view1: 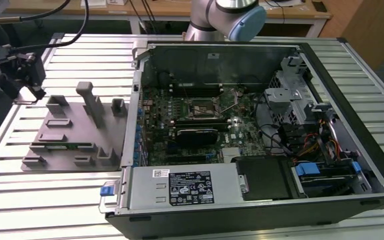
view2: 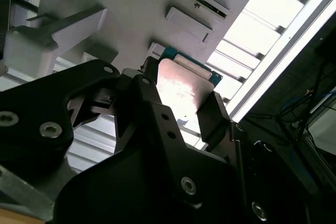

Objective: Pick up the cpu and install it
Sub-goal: 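Pick up the cpu and move it towards the insertion slot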

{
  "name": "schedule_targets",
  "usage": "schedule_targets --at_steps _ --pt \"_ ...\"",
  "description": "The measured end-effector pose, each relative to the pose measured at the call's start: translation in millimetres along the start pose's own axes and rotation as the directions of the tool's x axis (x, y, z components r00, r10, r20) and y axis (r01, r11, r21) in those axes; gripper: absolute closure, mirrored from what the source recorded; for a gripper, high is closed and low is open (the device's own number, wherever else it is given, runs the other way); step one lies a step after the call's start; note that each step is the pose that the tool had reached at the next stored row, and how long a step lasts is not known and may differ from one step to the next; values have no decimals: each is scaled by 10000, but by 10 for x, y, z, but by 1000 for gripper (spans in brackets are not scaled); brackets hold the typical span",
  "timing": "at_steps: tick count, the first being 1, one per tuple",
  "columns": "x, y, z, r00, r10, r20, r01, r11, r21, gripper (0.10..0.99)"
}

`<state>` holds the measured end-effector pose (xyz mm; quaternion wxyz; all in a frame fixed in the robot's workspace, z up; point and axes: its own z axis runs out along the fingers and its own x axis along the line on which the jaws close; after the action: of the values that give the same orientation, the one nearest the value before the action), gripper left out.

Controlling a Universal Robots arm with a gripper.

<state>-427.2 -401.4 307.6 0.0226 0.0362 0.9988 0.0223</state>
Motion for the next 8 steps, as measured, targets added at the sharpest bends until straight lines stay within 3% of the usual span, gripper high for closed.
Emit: schedule_targets --at_steps 8 --pt "-9 9 -197 10000 -1 12 1 10000 -1 545"
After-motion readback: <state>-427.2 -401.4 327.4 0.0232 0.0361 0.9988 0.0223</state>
